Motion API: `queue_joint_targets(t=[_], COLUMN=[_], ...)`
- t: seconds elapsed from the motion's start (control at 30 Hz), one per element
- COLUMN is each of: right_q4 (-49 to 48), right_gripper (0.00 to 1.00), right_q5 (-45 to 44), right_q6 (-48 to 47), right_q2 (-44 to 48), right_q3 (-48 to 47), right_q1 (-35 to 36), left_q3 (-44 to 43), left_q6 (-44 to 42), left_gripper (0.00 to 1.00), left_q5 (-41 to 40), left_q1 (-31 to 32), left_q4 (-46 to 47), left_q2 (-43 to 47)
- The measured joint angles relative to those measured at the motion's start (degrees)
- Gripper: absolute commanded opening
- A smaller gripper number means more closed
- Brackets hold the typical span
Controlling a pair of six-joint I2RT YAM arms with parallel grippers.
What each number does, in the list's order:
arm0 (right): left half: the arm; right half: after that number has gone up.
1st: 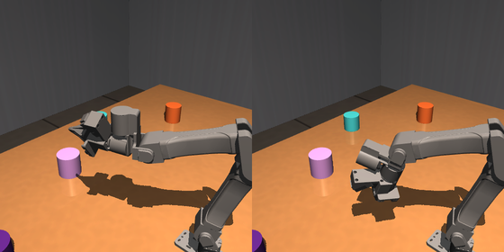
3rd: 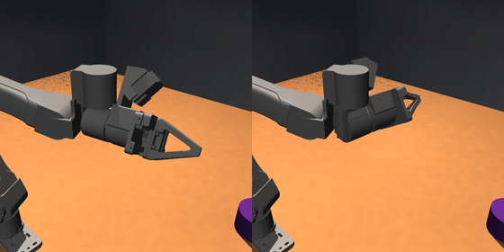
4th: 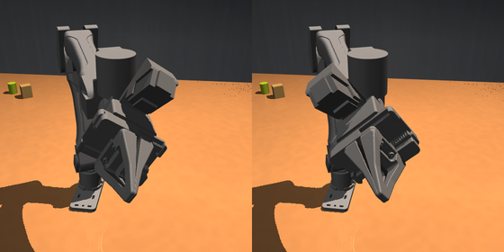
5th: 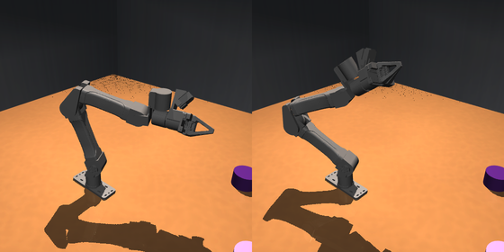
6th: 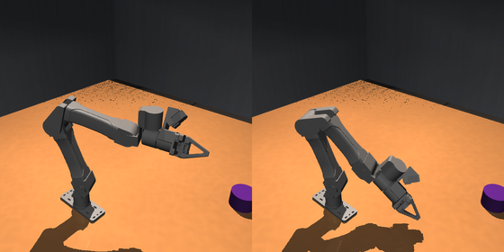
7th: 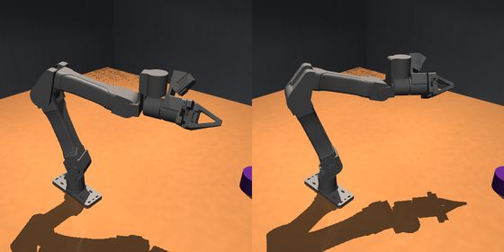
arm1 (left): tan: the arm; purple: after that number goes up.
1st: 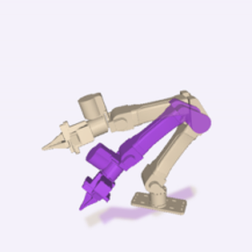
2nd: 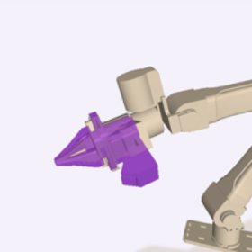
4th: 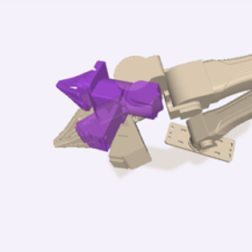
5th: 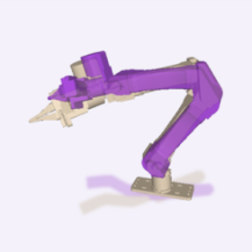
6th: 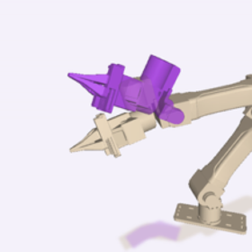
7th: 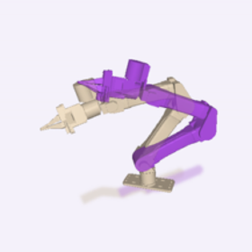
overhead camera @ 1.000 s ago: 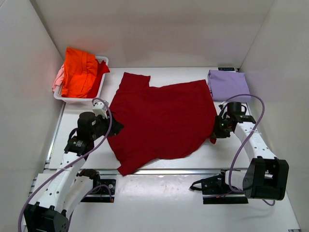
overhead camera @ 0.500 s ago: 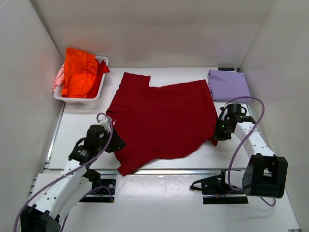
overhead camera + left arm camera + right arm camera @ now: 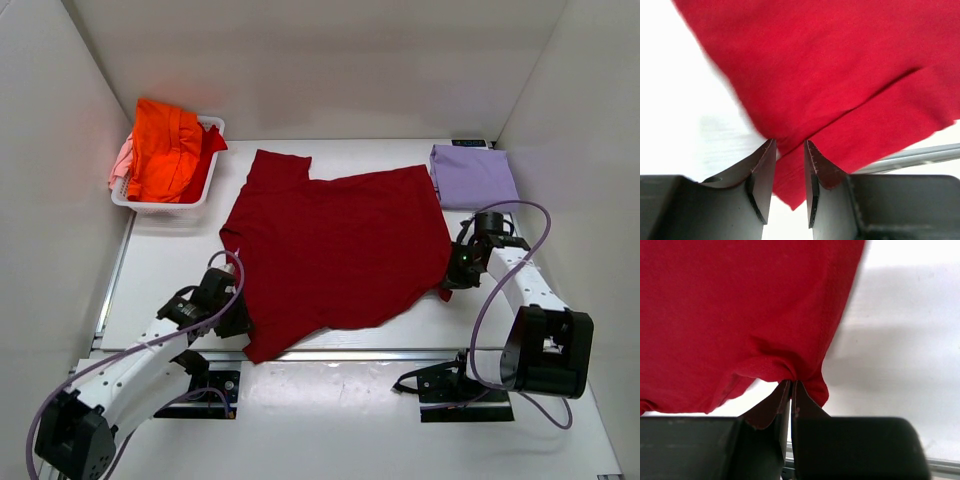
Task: Fold and stack the t-shirts
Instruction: Flatten out the tshirt
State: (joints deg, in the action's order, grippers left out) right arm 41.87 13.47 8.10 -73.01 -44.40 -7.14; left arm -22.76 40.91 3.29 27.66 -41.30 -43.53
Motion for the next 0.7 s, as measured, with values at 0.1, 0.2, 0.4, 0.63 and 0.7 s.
queue_joint_targets(t=[0.1, 0.2, 0.4, 0.63, 0.7], right_q4=[-0.9, -1.9, -4.0, -5.0, -5.1], right_gripper=[0.0, 0.0, 0.0, 0.0, 0.0], right_q5=[0.6, 1.9, 3.9, 5.0, 5.0], right_q6=[0.2, 0.3, -0.2, -1.1, -1.2], right_q2=[-1.0, -1.6, -4.2, -6.4, -6.4], right_q3=[-0.9, -1.7, -2.3, -2.3, -2.3], right_q1=[0.3, 0.3, -0.9, -1.4, -1.5], left_q3=[-0.2, -0.7, -1.7, -3.0, -3.0], left_q6=[0.5, 1.0, 2.7, 6.2, 7.3], left_gripper=[0.43, 0.48, 0.48, 0.36, 0.08], left_q5=[-1.5, -3.1, -4.8, -5.3, -5.2], left_q1=[0.4, 0.3, 1.1, 5.2, 6.3], left_q4=[-2.6, -4.1, -4.3, 0.6, 2.6], left_q2=[-2.6, -4.1, -8.4, -14.1, -15.2])
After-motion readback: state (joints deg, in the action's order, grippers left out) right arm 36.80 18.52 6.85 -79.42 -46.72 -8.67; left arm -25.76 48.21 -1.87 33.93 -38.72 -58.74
